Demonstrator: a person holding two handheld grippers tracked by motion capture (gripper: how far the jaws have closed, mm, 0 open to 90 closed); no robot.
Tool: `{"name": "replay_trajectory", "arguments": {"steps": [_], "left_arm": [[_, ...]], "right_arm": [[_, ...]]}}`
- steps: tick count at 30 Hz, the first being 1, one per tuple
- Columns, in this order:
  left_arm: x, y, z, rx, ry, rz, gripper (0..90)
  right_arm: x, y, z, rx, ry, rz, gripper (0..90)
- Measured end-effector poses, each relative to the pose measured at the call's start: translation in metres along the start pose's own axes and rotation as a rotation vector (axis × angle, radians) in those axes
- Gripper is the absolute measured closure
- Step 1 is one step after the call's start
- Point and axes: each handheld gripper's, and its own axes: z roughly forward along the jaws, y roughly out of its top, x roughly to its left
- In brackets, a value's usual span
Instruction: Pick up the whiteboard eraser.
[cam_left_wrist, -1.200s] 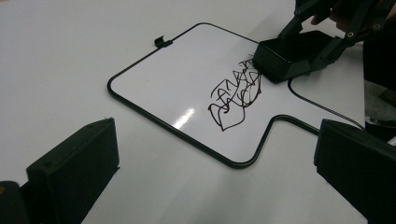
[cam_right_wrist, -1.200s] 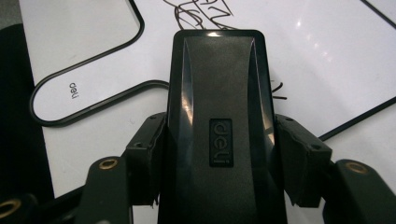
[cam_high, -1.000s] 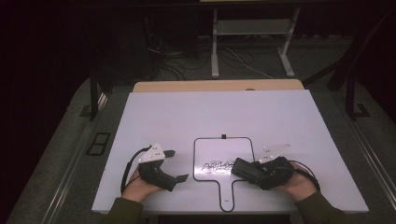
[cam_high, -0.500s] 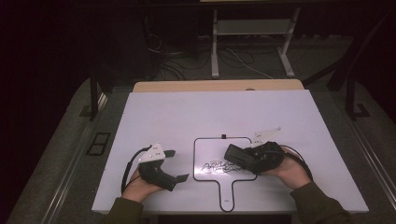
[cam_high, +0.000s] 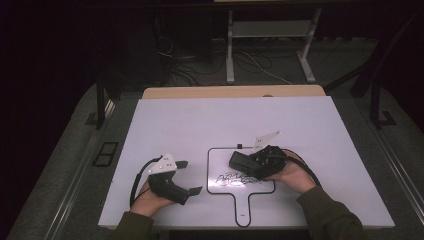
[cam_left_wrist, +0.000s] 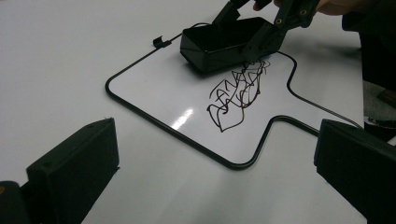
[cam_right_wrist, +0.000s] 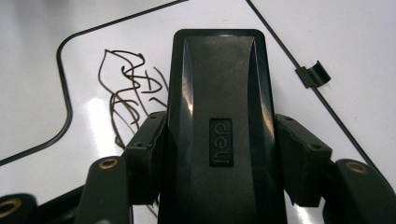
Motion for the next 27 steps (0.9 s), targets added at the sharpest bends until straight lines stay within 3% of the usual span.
{"name": "replay_trajectory", "arguments": {"steps": [27], "left_arm": [[-0.0002,-0.0004,-0.0013,0.005,0.0,0.005,0.0]], "right_arm": [[-0.0061,-0.0023,0.0099,0.019,-0.026,-0.021,38.7]]}}
